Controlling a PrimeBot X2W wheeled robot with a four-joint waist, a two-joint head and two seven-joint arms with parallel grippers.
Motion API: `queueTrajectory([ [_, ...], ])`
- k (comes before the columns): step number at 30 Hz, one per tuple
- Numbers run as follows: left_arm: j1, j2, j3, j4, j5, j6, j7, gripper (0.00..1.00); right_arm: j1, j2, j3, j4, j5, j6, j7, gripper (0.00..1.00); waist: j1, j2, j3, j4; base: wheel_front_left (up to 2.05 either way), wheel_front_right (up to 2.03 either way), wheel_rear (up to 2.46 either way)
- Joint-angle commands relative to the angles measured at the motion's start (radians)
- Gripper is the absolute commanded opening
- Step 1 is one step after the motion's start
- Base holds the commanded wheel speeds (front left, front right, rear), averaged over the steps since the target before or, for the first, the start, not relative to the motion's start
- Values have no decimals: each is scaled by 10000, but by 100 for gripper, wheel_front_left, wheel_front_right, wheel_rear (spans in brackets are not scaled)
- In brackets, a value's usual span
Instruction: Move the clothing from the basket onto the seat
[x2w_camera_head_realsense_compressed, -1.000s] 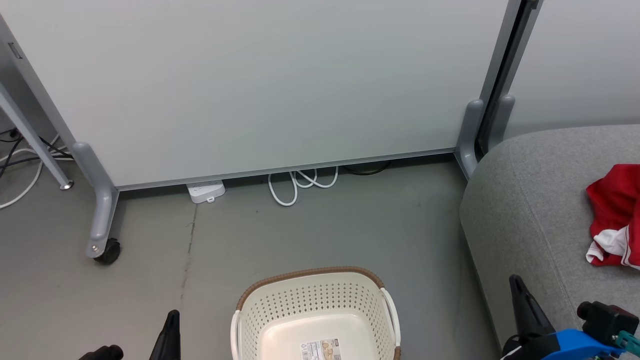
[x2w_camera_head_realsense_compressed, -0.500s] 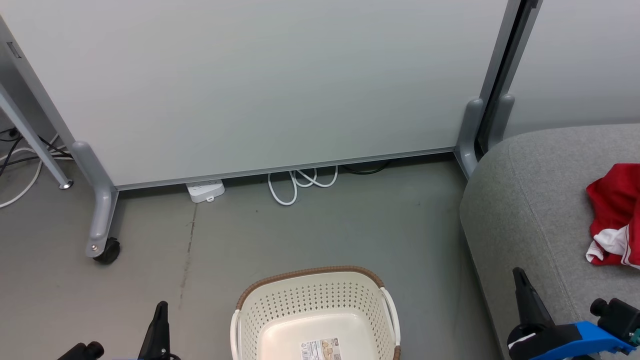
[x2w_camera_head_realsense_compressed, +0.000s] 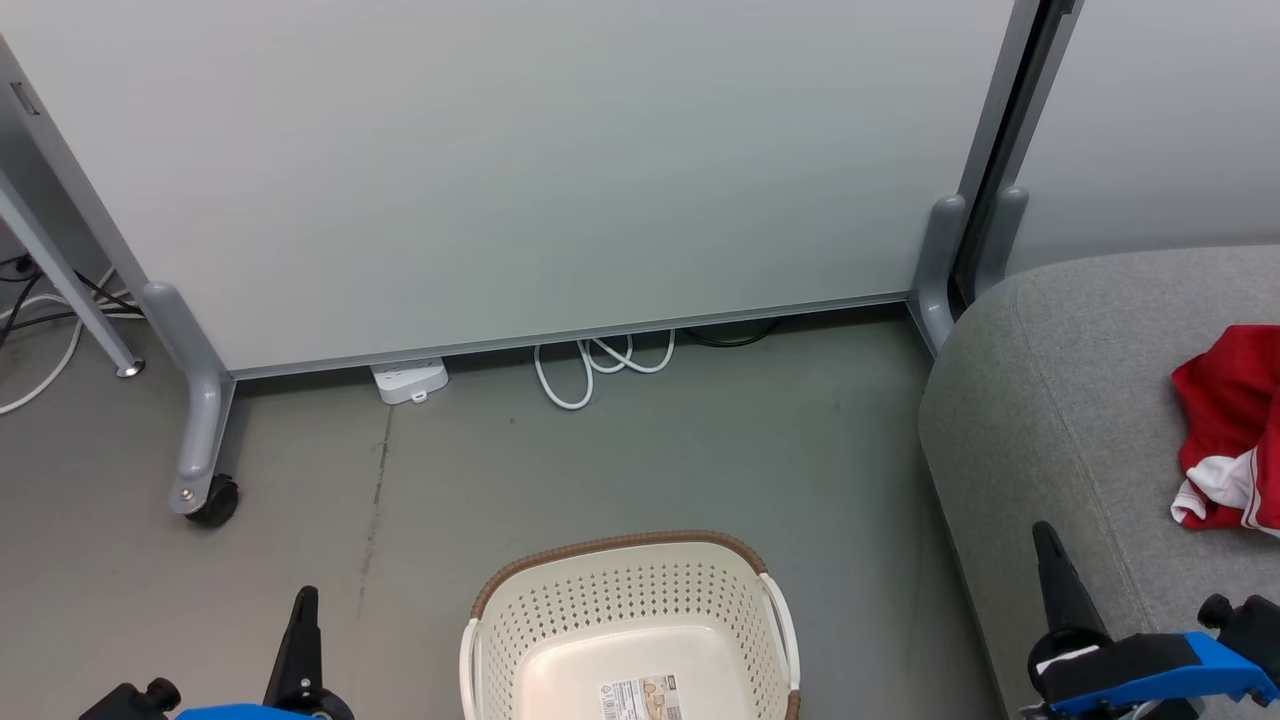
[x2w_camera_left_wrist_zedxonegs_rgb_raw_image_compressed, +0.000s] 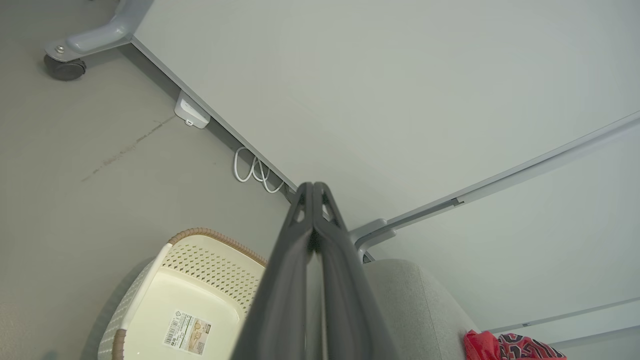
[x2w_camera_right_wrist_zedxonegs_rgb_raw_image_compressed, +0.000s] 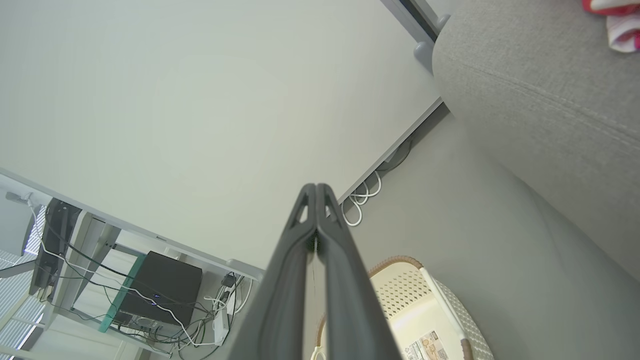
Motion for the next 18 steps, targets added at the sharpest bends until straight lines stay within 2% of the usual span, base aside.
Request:
queueTrajectory([
  [1, -295, 55, 117, -174, -256, -27, 86, 0, -313, -10, -43, -57, 339, -1, 47, 0, -1, 0, 2, -1, 0, 0, 0],
  [18, -419, 32, 421, -422, -1944, -36, 572, 0, -537, -7, -124, 110, 2379, -1, 245, 0, -1, 0, 27, -17, 0, 0, 0],
])
